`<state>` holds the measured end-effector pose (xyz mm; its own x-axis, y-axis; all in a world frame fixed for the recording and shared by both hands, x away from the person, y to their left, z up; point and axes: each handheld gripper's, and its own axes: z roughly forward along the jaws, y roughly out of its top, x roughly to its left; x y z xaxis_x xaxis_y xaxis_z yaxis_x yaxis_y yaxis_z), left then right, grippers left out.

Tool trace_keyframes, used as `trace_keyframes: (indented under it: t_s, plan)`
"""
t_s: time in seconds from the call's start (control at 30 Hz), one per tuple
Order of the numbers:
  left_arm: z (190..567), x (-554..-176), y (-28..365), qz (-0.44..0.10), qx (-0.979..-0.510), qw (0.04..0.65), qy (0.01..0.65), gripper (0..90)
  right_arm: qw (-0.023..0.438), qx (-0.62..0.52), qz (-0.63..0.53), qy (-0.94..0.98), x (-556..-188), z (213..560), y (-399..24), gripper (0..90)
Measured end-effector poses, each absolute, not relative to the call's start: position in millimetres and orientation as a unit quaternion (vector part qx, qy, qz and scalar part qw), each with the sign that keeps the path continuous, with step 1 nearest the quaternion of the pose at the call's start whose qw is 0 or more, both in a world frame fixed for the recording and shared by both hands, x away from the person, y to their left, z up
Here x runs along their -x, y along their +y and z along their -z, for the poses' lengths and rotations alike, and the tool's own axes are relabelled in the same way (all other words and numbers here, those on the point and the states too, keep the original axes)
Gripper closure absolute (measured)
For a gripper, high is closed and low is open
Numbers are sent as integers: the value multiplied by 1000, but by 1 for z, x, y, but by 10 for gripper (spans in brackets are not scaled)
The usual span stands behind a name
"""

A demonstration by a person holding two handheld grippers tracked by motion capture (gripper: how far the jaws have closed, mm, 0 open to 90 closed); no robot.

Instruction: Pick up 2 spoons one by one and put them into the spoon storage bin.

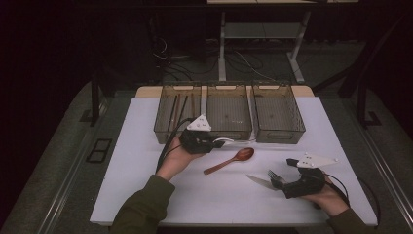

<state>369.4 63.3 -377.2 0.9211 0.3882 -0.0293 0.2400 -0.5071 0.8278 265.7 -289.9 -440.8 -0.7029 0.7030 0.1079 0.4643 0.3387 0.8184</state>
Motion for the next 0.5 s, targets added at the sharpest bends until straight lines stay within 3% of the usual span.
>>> trace_keyframes:
  t_s: [0.5]
  plan:
    - [370, -415, 60, -117, -862, 447, 208, 766, 135, -357, -446, 809, -266, 441, -290, 6]
